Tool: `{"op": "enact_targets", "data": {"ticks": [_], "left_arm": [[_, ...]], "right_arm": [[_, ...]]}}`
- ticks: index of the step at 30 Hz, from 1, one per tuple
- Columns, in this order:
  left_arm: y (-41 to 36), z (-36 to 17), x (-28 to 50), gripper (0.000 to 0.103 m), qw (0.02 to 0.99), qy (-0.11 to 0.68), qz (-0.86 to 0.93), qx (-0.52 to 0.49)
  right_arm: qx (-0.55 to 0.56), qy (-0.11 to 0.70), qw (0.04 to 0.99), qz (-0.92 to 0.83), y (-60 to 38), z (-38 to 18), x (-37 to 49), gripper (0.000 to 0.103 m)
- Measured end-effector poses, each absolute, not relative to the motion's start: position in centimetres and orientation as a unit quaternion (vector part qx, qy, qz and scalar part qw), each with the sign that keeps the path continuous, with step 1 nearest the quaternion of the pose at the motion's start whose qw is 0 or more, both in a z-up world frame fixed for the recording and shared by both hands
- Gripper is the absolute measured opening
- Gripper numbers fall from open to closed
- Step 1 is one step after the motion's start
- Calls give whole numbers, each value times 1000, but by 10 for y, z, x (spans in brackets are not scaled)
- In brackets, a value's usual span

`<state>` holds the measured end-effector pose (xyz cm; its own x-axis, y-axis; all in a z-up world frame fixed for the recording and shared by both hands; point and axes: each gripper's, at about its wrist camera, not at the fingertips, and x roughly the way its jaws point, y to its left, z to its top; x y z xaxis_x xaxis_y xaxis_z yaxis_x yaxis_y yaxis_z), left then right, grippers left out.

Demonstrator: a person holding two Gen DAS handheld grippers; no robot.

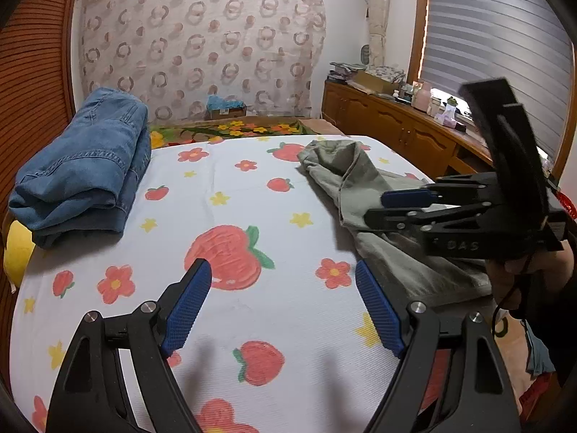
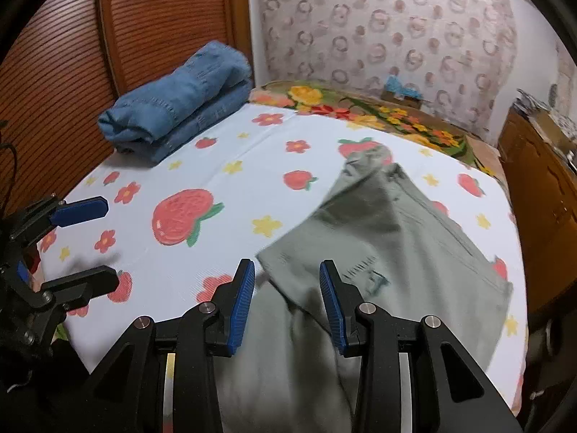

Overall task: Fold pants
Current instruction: 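Move the right gripper to the hem and grasp it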

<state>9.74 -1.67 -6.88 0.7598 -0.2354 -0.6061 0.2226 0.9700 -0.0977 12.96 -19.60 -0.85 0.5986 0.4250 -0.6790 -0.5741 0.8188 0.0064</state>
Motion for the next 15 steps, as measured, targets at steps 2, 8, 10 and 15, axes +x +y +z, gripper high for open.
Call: {"op": "enact_targets", "data": {"ticks": [2,8,10,15], "left_arm": [[-15,-69,97,82,938,324,-122,-10],[-12,-72,97,83,938,326,-121,-13],[-11,-74,97,82,937,327,-120,-13],[-11,-76,96,82,936,330,-121,-14]], "right_arm": [[-117,355,883,283,-191,-12,135,39],[-139,370,876,278,-175,-18,151,39],[-150,370,875,274,-168,-19,154,39],[-176,368,878,249,-158,-26,158,35]]}}
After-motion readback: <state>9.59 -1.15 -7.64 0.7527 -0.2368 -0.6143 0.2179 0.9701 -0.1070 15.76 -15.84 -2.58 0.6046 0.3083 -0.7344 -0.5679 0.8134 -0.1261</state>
